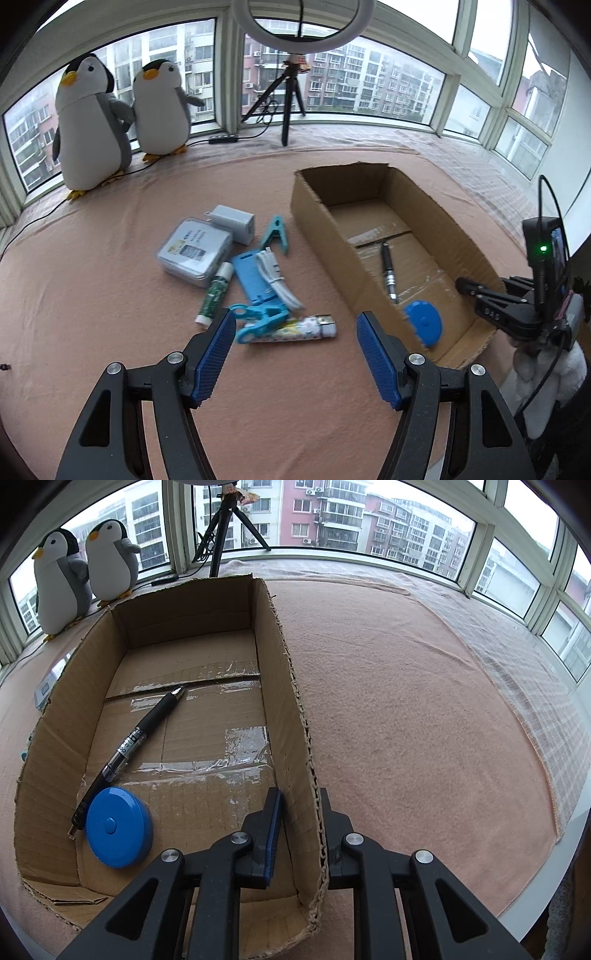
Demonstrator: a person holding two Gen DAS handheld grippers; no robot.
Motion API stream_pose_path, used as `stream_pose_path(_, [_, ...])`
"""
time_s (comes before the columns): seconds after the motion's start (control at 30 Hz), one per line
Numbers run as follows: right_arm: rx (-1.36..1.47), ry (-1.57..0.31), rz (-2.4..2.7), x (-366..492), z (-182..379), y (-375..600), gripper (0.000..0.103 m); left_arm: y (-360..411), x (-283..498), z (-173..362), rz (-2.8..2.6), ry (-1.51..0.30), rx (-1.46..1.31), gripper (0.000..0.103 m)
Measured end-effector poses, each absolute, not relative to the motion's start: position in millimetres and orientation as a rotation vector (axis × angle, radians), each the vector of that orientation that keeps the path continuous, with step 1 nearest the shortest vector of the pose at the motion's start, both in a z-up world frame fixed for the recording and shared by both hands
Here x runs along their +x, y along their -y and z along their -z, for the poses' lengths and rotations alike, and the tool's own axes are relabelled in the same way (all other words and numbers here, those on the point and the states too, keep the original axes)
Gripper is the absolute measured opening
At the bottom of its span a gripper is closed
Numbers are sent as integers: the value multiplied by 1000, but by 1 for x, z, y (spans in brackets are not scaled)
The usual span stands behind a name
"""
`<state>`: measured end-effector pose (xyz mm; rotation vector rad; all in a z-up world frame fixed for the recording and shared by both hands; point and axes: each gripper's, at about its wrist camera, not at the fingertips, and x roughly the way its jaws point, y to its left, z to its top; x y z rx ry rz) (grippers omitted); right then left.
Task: Organize rigid objects
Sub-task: 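Move the left tool back toward the green glue stick, then close the left tool on the green glue stick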
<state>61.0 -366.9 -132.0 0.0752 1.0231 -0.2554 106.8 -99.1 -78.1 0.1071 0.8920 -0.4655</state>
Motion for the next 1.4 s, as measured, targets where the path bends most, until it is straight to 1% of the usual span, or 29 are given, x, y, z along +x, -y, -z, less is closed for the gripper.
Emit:
stream_pose_path(0.2, [69,-1022,258,62,132,367,16,55,131,92,365,-920,70,71])
stream_pose_path(0.37, [65,-1022,260,62,133,367,16,47,153,104,351,-956,59,70])
stream_pose_path(0.43, [65,-1021,259,62,133,366,16,49,161,111,357,-976,55,67])
stream_pose_path(0.57, [61,-1020,259,62,133,367,16,56,178,124,352,-1021,53,56])
stream_pose_path(0.73, [57,-1017,260,63,133,366,17,63,196,138,336,-1074,32,55])
stream_pose_path(0.8, [56,-1017,260,63,134,366,17,64,203,141,339,-1091,11,52])
stream_pose_path(0.93, [54,-1016,260,63,134,366,17,69,213,145,344,-1108,-2,50])
stream_pose_path(1.0, [54,-1016,261,63,134,366,17,72,215,146,345,-1111,8,47])
stream_pose_path(1.27, [52,-1014,263,62,133,366,17,77,225,149,349,-1132,-19,45])
stream_pose_path(1.33, [52,-1014,263,62,133,366,17,79,227,151,358,-1141,-20,41])
stream_pose_path(1.37, [52,-1014,263,62,133,366,17,80,228,153,355,-1148,-14,37])
stream_pose_path(1.4, [53,-1014,263,62,133,366,17,80,228,154,353,-1151,-10,35])
